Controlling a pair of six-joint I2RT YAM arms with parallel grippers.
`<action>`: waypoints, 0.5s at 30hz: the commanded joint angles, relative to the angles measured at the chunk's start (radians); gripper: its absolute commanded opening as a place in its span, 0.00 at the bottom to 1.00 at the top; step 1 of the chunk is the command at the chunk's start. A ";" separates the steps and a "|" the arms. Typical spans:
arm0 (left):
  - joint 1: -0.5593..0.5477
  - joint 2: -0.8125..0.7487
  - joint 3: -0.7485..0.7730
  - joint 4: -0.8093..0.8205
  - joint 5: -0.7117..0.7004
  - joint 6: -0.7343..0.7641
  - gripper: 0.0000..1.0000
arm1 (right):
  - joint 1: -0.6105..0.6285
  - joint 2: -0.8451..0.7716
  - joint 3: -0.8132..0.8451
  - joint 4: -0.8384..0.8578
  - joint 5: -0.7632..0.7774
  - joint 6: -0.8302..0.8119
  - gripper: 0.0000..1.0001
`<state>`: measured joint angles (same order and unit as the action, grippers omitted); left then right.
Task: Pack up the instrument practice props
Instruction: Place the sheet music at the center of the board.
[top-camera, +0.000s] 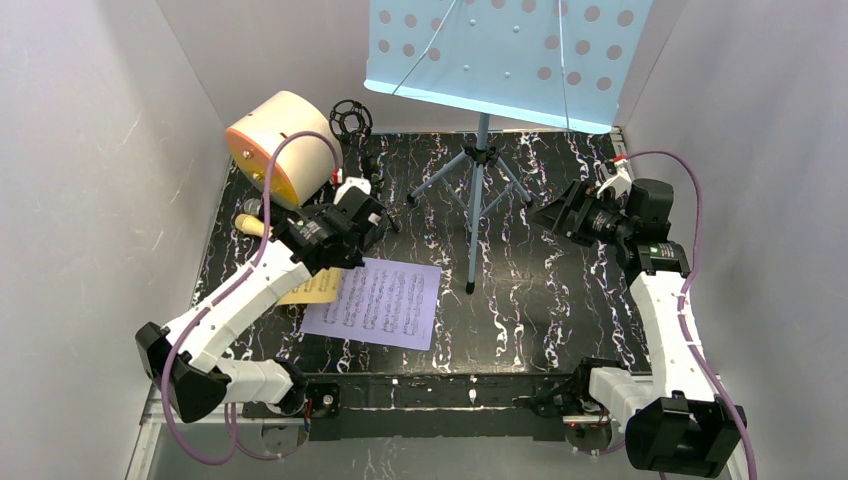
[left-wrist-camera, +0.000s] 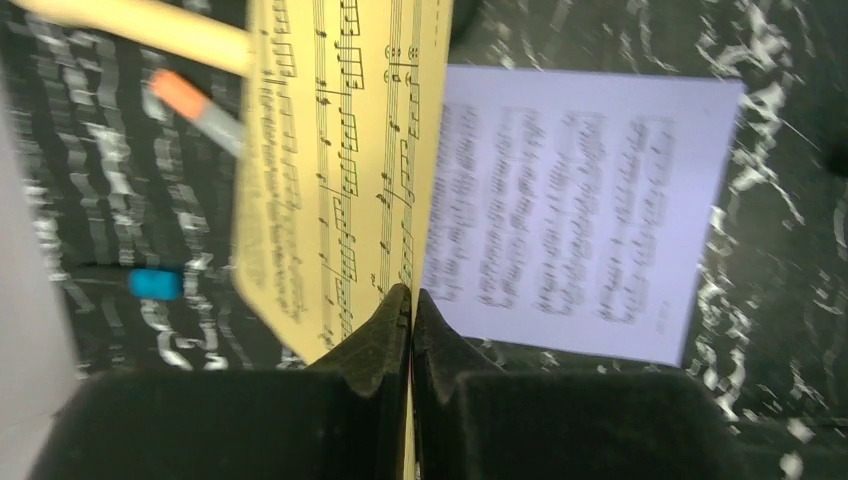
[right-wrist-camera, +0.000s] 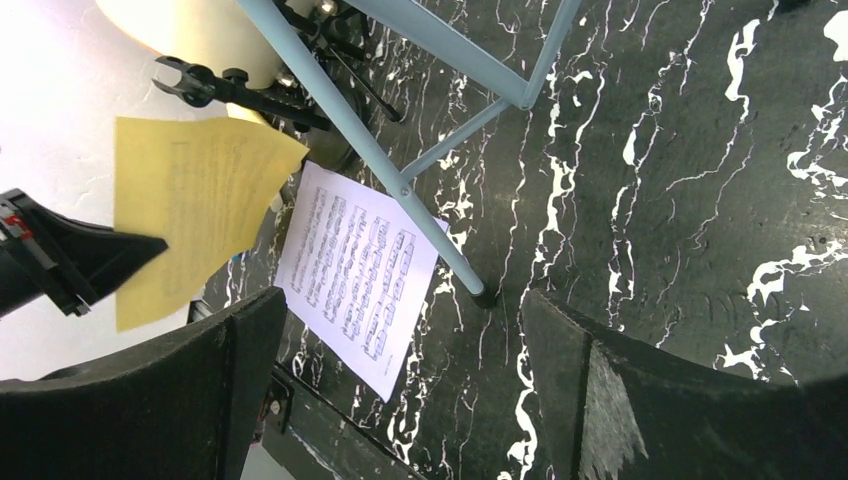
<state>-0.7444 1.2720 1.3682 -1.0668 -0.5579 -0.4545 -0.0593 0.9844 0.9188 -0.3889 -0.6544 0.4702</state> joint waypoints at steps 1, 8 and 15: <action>0.000 -0.027 -0.114 0.149 0.244 -0.118 0.00 | -0.002 -0.007 -0.017 0.030 -0.001 -0.026 0.96; -0.018 -0.014 -0.248 0.288 0.333 -0.188 0.00 | -0.002 -0.009 -0.027 0.031 0.003 -0.034 0.96; -0.071 0.033 -0.335 0.382 0.308 -0.217 0.00 | -0.001 -0.009 -0.041 0.039 0.000 -0.035 0.96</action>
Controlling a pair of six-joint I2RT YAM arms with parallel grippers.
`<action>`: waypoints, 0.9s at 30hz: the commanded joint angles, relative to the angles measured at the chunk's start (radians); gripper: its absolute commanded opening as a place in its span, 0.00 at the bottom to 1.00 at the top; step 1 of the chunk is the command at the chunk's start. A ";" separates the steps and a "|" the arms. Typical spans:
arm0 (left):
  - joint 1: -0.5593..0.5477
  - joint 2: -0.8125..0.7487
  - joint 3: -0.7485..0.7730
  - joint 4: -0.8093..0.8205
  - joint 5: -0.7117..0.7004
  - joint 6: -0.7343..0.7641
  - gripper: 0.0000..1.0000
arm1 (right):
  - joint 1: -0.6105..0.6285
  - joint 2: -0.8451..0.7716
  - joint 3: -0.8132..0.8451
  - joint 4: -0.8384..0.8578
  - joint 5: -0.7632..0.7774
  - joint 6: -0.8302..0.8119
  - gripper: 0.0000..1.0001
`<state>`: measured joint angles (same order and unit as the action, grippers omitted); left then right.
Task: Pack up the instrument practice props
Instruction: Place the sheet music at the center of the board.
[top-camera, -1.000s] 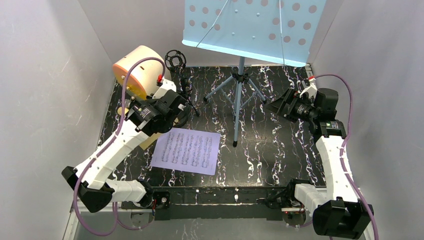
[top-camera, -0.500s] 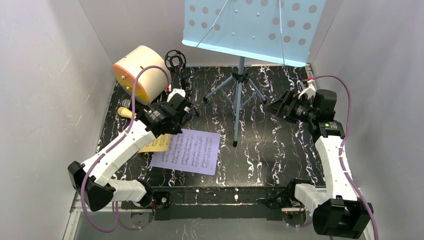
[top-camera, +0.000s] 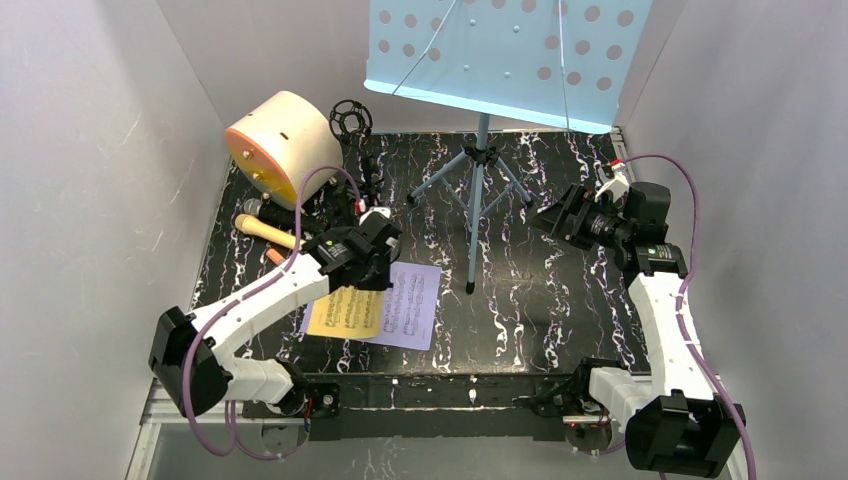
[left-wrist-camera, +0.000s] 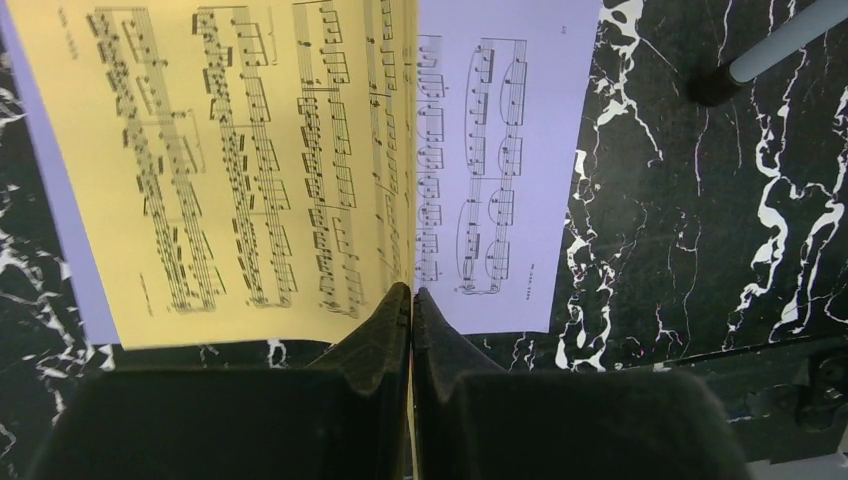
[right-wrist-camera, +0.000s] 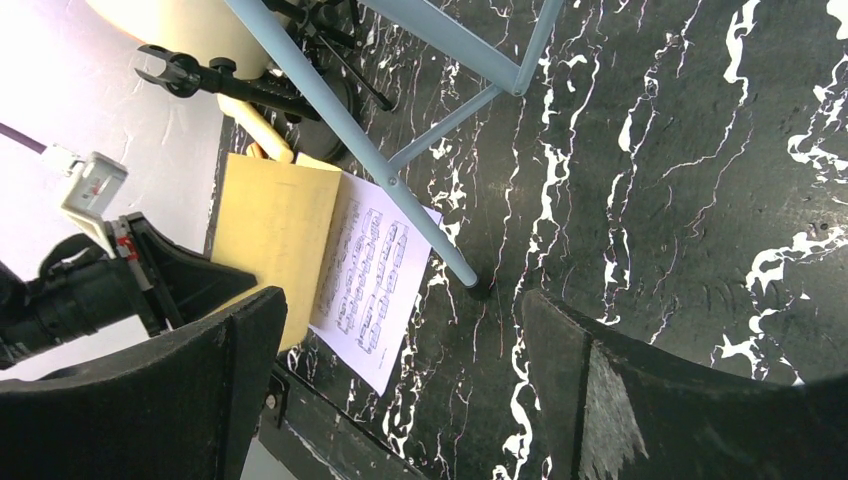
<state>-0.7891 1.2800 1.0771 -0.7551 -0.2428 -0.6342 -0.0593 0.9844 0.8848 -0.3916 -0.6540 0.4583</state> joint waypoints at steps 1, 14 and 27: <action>-0.027 0.038 -0.054 0.082 -0.012 -0.039 0.00 | -0.002 -0.010 -0.008 0.043 0.000 -0.023 0.96; -0.095 0.183 -0.024 0.068 -0.152 0.077 0.00 | -0.001 -0.017 -0.019 0.038 -0.001 -0.032 0.96; -0.226 0.319 0.055 0.131 -0.153 0.099 0.00 | -0.001 -0.012 -0.012 0.031 -0.002 -0.038 0.96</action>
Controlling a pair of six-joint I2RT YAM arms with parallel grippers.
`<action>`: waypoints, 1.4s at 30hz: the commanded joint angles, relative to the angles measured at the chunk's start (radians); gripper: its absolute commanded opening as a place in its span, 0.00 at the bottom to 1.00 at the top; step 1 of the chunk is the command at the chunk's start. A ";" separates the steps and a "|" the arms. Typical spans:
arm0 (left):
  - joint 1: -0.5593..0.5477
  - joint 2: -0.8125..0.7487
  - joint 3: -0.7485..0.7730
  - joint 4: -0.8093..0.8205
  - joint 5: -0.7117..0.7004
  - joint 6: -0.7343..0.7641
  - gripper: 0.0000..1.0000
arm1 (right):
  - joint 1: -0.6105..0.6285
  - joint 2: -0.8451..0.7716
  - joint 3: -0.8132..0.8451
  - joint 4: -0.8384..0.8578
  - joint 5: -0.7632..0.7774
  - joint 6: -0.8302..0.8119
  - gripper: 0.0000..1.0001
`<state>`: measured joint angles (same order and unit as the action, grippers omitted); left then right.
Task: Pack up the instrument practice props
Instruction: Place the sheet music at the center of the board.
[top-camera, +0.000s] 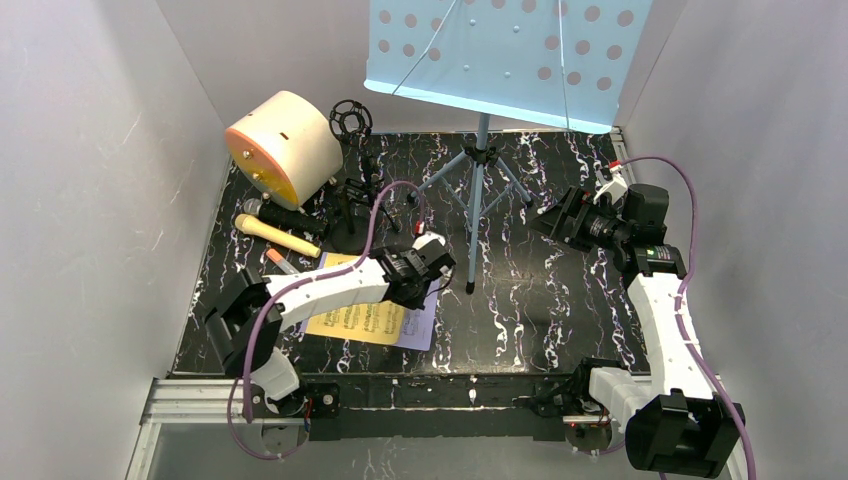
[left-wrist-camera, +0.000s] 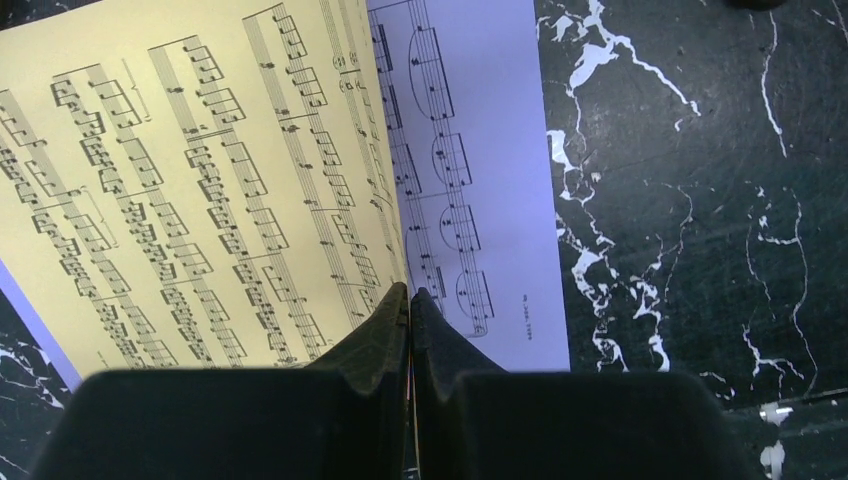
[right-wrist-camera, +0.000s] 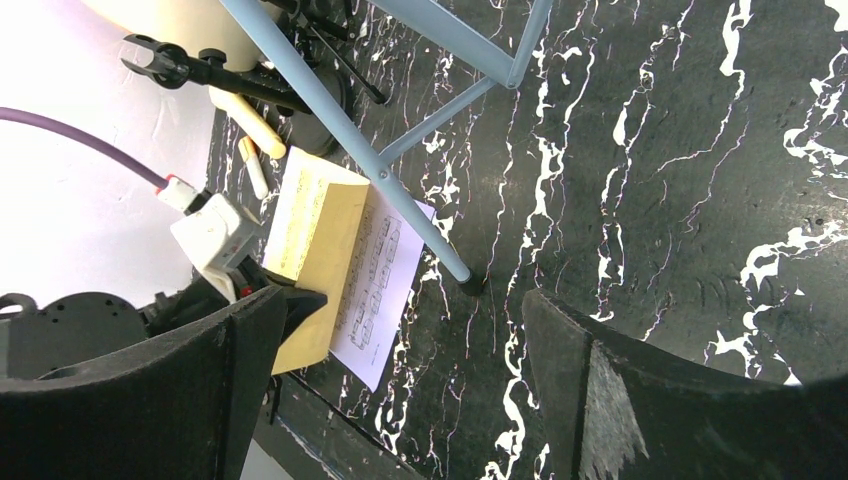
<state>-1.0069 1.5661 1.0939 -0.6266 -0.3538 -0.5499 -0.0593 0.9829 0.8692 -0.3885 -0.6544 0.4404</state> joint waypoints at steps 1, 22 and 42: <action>-0.010 0.040 0.041 0.000 -0.054 0.017 0.00 | -0.001 -0.011 0.004 0.026 -0.001 -0.021 0.96; -0.030 0.113 0.053 0.025 -0.026 0.085 0.00 | -0.001 -0.010 0.006 0.020 -0.003 -0.029 0.97; -0.055 0.153 0.082 0.005 -0.114 0.059 0.05 | -0.001 -0.008 0.000 0.020 -0.008 -0.034 0.97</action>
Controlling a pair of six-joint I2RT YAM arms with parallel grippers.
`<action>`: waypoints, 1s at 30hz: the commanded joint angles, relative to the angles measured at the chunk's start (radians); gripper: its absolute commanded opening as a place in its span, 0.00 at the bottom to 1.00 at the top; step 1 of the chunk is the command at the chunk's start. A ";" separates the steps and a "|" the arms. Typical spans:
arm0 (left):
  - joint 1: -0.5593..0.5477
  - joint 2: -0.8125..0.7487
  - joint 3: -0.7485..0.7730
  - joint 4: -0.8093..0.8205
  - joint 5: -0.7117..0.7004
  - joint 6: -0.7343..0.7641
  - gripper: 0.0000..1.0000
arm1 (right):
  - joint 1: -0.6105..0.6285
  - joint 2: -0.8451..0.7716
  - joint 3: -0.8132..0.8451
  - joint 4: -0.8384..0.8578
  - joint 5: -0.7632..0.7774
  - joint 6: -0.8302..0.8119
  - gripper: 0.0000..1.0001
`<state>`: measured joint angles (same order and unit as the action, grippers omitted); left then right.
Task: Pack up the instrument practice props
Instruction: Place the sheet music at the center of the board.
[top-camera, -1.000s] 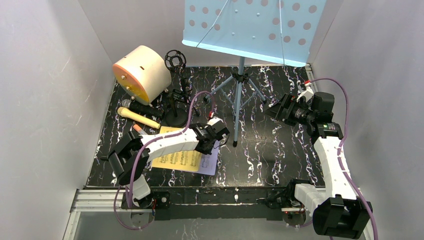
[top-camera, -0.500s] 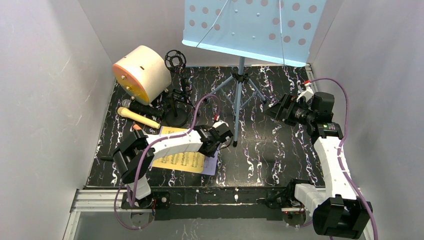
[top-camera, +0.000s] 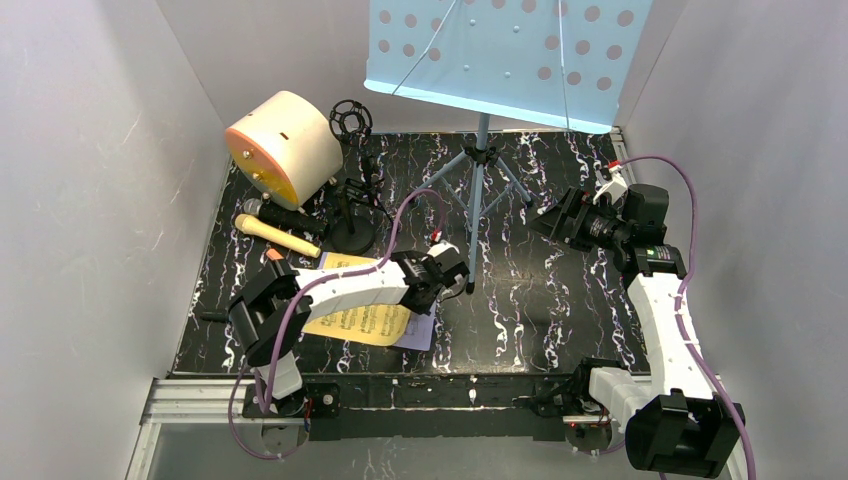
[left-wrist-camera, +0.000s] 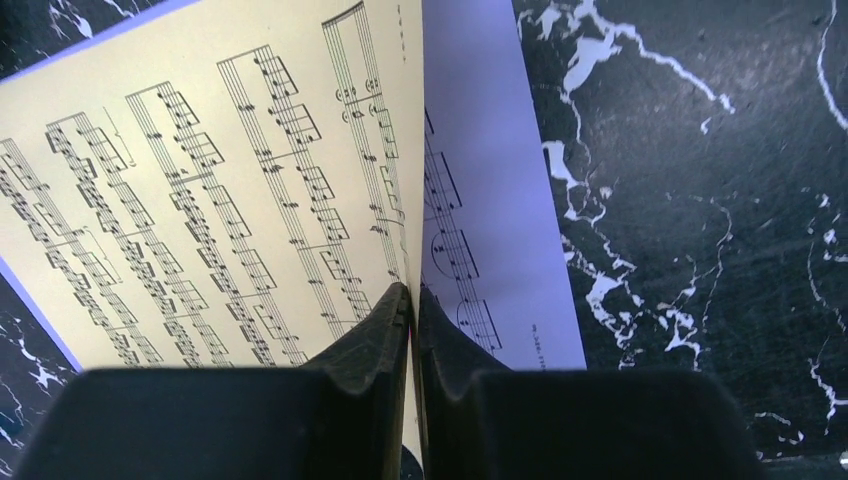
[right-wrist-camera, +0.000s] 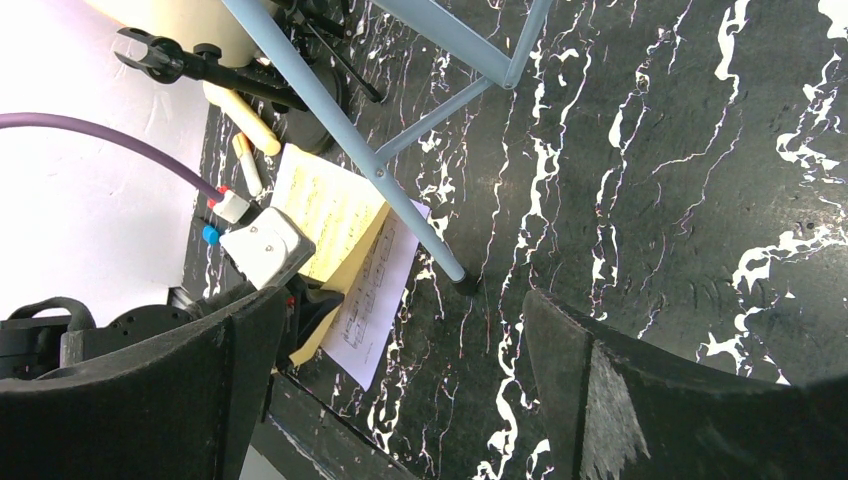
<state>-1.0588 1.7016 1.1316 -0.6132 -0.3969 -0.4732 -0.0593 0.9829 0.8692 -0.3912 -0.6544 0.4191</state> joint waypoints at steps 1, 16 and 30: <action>-0.003 0.024 0.050 -0.010 -0.079 -0.016 0.05 | -0.001 -0.010 -0.001 0.021 -0.008 -0.014 0.97; -0.003 0.011 0.037 0.011 -0.036 -0.033 0.27 | -0.002 -0.012 -0.010 0.028 -0.015 -0.013 0.97; 0.004 0.018 0.026 0.103 0.050 -0.036 0.62 | -0.001 -0.008 -0.021 0.040 -0.031 -0.009 0.97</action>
<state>-1.0584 1.7355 1.1622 -0.5392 -0.3813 -0.4946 -0.0593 0.9829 0.8551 -0.3878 -0.6621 0.4160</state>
